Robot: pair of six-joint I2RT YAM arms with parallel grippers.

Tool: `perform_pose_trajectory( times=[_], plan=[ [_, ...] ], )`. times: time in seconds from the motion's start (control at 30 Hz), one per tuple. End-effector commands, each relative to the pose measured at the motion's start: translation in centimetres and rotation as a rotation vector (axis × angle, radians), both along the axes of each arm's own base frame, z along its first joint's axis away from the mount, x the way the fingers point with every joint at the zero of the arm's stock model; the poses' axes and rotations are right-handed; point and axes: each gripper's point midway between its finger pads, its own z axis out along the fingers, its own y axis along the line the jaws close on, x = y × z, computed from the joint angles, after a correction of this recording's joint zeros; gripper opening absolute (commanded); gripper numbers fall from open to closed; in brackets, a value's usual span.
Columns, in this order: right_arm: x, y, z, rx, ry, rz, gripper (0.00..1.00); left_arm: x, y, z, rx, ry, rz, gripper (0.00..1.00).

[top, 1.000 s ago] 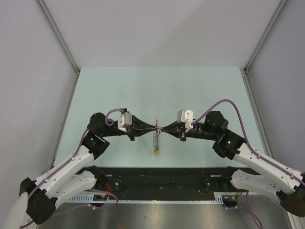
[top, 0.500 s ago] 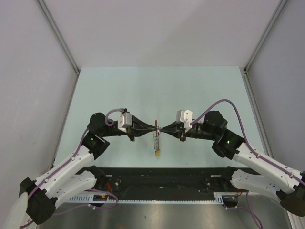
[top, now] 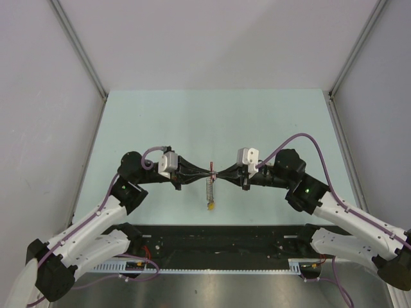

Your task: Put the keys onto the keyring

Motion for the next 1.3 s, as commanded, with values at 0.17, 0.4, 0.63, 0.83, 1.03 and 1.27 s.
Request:
perform_pose_trajectory(
  times=[0.17, 0.4, 0.63, 0.83, 1.03, 1.27],
  plan=[
    [-0.7, 0.6, 3.2, 0.065, -0.043, 0.045, 0.00, -1.3, -0.5, 1.5, -0.027, -0.060, -0.069, 0.00],
    [-1.4, 0.8, 3.3, 0.072, -0.040, 0.084, 0.00, -1.6, -0.6, 1.4, -0.023, -0.061, -0.085, 0.01],
    [-1.3, 0.9, 3.5, 0.080, -0.024, 0.079, 0.00, -1.9, -0.8, 1.3, -0.019, -0.054, -0.097, 0.00],
    [-1.1, 1.0, 3.4, 0.079, -0.017, 0.070, 0.00, -1.8, -1.0, 1.2, -0.019, -0.050, -0.088, 0.00],
    [-1.1, 0.9, 3.5, 0.074, -0.039, 0.048, 0.00, -1.2, -1.0, 1.1, -0.004, -0.030, -0.056, 0.00],
    [-1.3, 0.7, 3.6, 0.066, -0.057, 0.042, 0.00, -0.7, -0.8, 1.4, -0.011, -0.048, -0.010, 0.00]
  ],
)
